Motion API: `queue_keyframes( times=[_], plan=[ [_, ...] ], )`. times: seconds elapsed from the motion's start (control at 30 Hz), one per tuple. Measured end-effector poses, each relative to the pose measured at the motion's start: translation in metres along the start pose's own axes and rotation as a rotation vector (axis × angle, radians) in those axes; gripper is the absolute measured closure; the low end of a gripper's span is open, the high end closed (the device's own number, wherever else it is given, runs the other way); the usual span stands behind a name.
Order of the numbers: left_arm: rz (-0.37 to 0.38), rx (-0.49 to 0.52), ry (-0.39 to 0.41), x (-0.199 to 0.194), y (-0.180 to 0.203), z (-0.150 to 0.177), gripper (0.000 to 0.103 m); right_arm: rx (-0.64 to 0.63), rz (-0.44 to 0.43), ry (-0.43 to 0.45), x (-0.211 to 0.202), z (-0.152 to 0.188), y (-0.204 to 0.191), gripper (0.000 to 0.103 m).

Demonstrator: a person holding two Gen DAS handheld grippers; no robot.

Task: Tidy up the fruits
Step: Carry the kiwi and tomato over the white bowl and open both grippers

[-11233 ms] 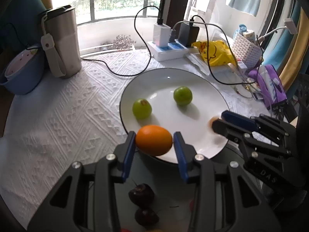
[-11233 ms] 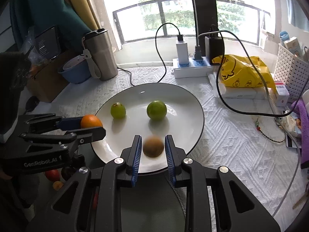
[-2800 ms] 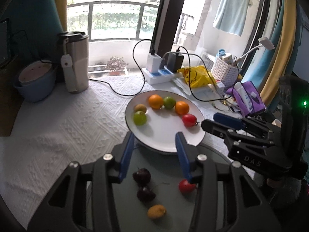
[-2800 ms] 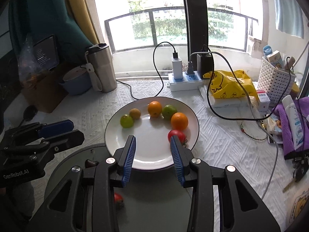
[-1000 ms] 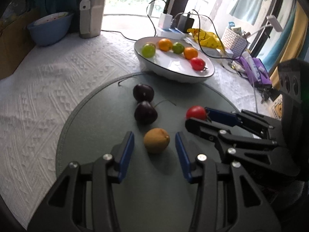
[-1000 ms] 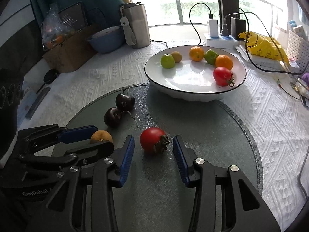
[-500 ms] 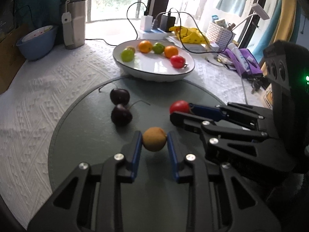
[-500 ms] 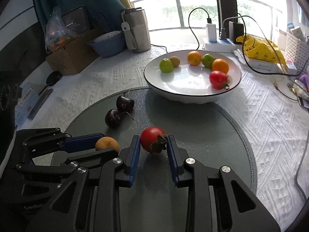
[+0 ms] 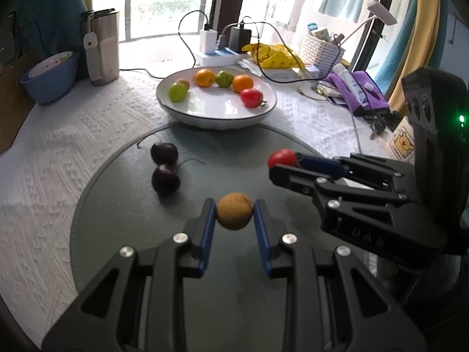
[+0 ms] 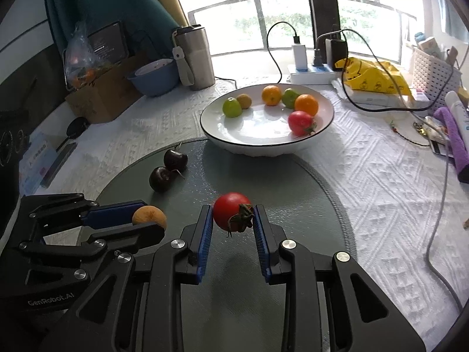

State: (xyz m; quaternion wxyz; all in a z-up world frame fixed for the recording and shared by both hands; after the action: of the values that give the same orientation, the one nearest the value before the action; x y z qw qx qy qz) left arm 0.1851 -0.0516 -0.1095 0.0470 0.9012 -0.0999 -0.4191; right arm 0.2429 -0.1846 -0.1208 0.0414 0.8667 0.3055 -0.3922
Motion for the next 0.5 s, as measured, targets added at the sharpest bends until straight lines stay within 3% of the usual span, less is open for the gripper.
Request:
queue_keyframes(
  times=[0.5],
  plan=[
    [-0.006, 0.038, 0.079, -0.032, 0.016, -0.028, 0.075, -0.001, 0.043, 0.095, -0.048, -0.020, 0.012, 0.073]
  ],
)
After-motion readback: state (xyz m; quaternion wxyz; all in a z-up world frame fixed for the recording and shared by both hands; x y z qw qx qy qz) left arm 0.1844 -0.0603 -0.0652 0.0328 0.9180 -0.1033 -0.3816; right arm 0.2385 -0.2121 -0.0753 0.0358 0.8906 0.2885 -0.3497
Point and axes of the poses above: each gripper's, at about its wrist camera, not at the fingertips, and x roughly the way its jaws point, y to its right, z to its underside, the point moved 2 cm from there along x, roughly the way its jaws point
